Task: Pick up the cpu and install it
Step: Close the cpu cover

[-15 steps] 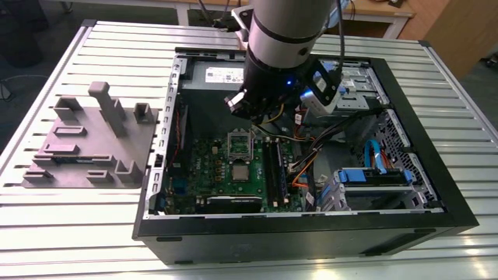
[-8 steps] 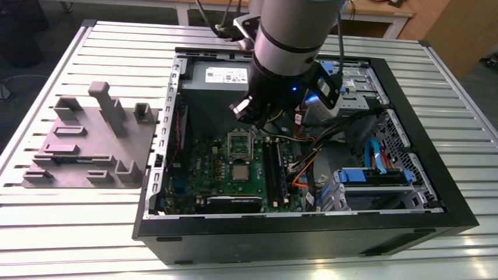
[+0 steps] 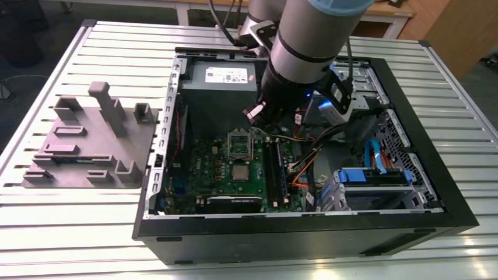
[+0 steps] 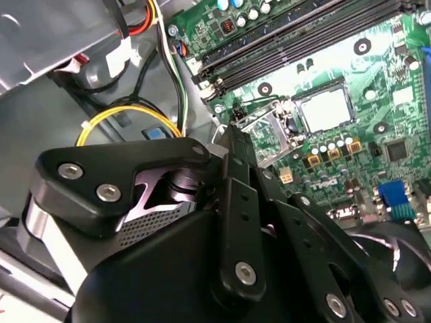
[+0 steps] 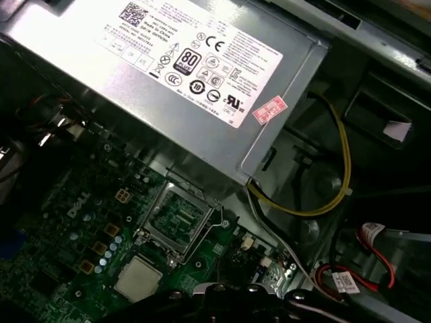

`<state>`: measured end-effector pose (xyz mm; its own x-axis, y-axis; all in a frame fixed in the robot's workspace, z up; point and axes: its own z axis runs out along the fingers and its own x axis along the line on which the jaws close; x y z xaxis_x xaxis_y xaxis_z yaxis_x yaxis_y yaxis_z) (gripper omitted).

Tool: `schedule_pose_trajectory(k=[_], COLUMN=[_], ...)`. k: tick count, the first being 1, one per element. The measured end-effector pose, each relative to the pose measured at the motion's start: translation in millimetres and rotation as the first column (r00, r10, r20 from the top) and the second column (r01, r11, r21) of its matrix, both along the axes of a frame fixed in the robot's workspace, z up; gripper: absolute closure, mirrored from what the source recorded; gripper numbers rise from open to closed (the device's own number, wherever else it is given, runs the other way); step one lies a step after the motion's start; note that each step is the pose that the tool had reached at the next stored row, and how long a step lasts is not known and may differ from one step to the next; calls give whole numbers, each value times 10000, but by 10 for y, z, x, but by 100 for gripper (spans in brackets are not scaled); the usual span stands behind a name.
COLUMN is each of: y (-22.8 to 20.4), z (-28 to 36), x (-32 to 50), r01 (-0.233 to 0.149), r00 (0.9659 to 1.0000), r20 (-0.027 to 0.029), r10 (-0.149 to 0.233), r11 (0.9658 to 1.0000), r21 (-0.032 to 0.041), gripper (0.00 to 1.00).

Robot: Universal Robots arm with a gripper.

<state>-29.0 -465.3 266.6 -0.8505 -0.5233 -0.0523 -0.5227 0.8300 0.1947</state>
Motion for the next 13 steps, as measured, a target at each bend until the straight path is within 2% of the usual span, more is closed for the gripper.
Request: schedule_pose_trajectory(k=[5,9,13], y=[0,0,0], z=[-89,-144,-154], x=[0,0,0], r01=[-292,-326,-354], r00=[9996,9995,9994], r20=[0,4,3], r10=[292,326,354], r11=[9996,9994,9993], r21=[13,125,128], gripper=[90,90,90])
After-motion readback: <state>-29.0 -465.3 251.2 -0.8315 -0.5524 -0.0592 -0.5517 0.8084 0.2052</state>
